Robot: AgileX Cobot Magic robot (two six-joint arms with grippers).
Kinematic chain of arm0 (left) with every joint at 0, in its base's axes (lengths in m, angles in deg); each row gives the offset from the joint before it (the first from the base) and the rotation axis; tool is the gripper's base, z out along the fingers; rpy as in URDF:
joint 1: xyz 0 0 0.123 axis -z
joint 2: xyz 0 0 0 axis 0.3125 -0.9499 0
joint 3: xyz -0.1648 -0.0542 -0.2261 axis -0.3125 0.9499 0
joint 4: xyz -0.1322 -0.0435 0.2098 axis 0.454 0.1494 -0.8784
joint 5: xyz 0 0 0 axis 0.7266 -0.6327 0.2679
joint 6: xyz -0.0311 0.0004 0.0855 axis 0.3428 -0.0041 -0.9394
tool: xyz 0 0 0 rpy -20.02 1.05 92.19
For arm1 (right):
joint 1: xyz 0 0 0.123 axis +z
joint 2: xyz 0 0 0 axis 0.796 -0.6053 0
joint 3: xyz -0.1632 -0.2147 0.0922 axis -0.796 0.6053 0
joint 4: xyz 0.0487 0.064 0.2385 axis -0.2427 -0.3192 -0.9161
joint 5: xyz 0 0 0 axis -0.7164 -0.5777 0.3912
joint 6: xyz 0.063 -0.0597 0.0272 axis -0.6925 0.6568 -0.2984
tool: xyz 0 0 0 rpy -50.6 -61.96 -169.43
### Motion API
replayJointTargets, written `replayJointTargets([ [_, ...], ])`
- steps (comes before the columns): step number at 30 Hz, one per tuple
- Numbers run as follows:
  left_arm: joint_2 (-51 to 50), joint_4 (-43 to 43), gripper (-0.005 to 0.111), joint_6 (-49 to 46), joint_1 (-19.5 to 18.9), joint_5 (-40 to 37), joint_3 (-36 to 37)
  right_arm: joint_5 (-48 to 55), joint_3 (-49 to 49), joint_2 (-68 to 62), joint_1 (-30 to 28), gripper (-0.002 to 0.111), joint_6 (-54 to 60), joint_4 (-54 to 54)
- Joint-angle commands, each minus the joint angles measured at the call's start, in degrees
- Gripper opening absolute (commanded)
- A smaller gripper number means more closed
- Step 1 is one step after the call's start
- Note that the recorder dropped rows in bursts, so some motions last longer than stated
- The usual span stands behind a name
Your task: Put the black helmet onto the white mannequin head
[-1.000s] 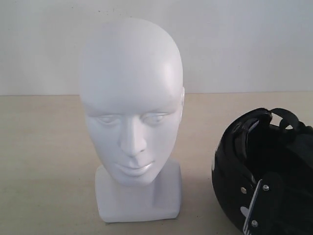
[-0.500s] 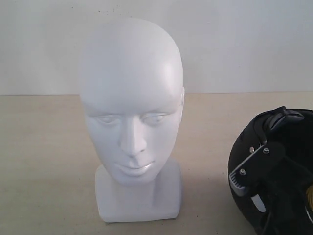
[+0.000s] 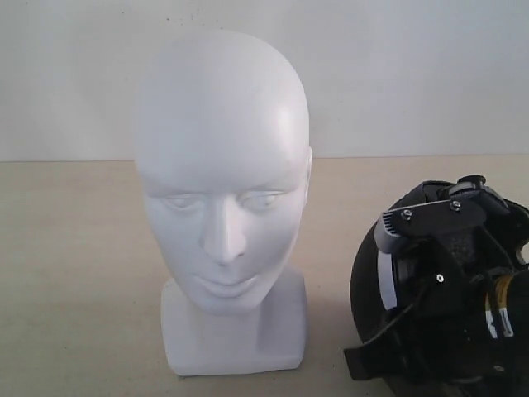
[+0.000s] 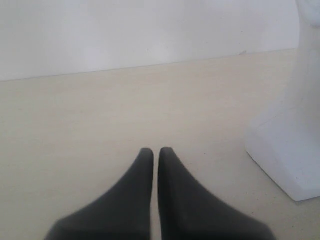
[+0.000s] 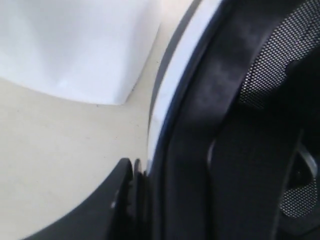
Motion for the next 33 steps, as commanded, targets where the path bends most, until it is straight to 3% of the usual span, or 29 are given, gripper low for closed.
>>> replayJointTargets([
  [1,0.18,0.02,0.004,-0.08,-0.19,0.39,-0.03,-5.91,-0.45,2.83,-0.19,0.000,-1.85,-4.63],
  [12,0.18,0.02,0.004,-0.08,-0.19,0.39,-0.03,-8.36,-0.45,15.61,-11.28,0.000,-3.57,-11.18],
  [22,0.18,0.02,0.004,-0.08,-0.19,0.39,-0.03,-19.40,-0.45,21.88,-11.54,0.000,-3.68,-24.14],
  [33,0.18,0.02,0.004,-0.08,-0.19,0.39,-0.03,-29.64,-0.45,24.21,-11.41,0.000,-16.69,-28.24],
])
